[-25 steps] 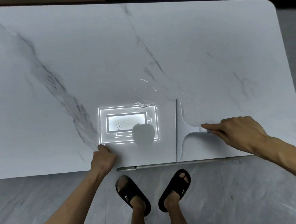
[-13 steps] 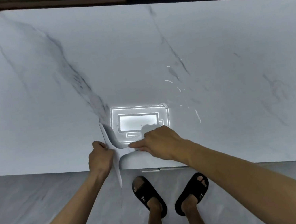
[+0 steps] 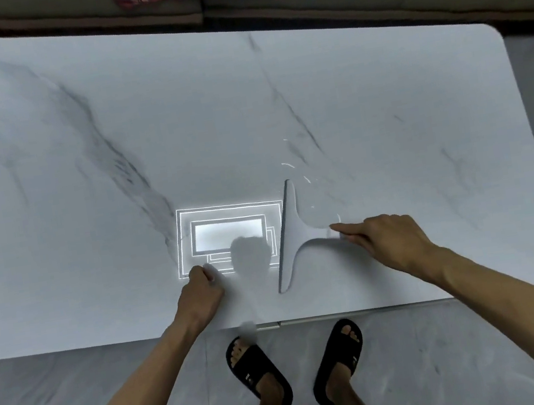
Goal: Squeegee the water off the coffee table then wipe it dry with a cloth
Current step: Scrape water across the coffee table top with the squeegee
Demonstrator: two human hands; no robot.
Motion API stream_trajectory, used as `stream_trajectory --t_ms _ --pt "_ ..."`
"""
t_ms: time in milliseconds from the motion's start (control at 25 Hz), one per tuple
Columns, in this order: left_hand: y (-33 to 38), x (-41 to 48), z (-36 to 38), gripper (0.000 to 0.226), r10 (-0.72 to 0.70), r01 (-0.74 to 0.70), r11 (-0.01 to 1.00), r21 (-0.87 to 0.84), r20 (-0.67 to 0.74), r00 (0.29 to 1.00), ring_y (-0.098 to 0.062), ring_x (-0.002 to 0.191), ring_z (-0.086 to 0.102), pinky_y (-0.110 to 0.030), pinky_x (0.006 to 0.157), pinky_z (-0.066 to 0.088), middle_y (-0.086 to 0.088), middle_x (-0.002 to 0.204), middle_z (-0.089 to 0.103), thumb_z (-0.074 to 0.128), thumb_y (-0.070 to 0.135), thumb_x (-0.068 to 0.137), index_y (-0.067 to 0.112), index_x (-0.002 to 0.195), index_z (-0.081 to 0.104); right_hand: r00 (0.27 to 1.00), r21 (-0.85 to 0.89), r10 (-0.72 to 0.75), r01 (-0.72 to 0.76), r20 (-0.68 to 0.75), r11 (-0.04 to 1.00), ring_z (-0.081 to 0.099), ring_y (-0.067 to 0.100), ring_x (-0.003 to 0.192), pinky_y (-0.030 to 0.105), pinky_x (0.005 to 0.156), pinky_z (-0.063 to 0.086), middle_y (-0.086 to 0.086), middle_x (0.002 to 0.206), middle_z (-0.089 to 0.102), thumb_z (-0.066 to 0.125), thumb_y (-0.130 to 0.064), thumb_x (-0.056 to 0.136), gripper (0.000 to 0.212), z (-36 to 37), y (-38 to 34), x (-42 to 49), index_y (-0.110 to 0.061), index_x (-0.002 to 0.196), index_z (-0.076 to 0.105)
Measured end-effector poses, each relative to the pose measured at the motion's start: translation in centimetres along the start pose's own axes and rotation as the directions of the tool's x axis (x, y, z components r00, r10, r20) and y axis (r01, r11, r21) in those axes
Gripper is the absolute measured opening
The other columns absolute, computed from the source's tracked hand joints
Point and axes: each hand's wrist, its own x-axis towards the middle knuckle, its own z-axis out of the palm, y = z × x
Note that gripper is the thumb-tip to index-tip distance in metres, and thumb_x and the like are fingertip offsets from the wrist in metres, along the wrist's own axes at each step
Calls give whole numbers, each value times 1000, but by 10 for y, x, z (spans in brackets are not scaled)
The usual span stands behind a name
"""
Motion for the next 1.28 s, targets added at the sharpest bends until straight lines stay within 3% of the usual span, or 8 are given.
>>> stream_trajectory --t_ms 160,360,560,720,840,1040,1160,1280 --pt "24 1 3 14 40 -40 999 -4 59 997 -17 69 53 -30 57 36 -2 78 57 47 15 88 12 102 43 989 -34 150 -150 5 988 65 17 90 28 59 33 -15 104 70 24 -52 101 37 -20 34 -23 -60 134 41" --pt "52 -2 -7 18 137 -138 990 -30 -15 990 -24 79 57 -31 61 41 -1 84 59 58 6 82 11 95 48 988 -48 135 -139 -81 989 66 18 80 28 56 31 -12 90 71 23 -53 100 38 -44 31 -28 -58 133 42" --pt "80 9 -28 16 146 -165 984 -67 -232 962 -22 69 63 -26 53 44 -4 71 67 63 2 78 15 78 56 992 -22 -102 101 -78 995 63 22 80 30 58 33 -7 77 59 23 -54 100 38 -69 4 37 -60 134 38" --pt "83 27 -30 13 26 -70 990 -125 -323 946 -20 68 65 -27 53 47 -3 68 67 62 8 85 19 83 55 903 -76 -429 428 -3 901 63 25 80 28 56 26 -2 89 65 28 -51 101 35 -63 -34 108 -56 132 45" --pt "96 41 -13 6 -41 6 996 -89 -389 921 -25 74 60 -32 60 46 -1 80 63 47 12 92 17 93 50 847 -135 -532 528 9 838 64 26 74 27 50 12 1 89 66 35 -42 102 33 -51 -36 145 -52 131 48" --pt "147 64 25 22 -74 79 997 9 -231 970 -28 82 56 -32 62 41 -10 97 57 38 2 87 13 105 44 902 -155 -429 417 -54 896 64 23 72 28 57 30 -3 81 61 45 -35 99 41 -56 50 158 -56 134 41" --pt "177 79 45 32 -107 123 982 143 -114 988 -41 123 43 -37 83 44 -25 137 36 41 0 88 1 120 48 957 -85 -282 276 -71 957 65 21 78 30 61 41 -4 84 63 36 -45 101 37 -72 119 146 -60 135 37" --pt "193 86 47 40 -185 201 970 137 -124 975 -43 128 39 -45 103 40 -25 143 32 51 8 90 0 129 47 985 -75 -159 154 -70 985 64 18 78 30 61 39 -7 87 63 24 -48 101 38 -87 165 127 -62 136 33"
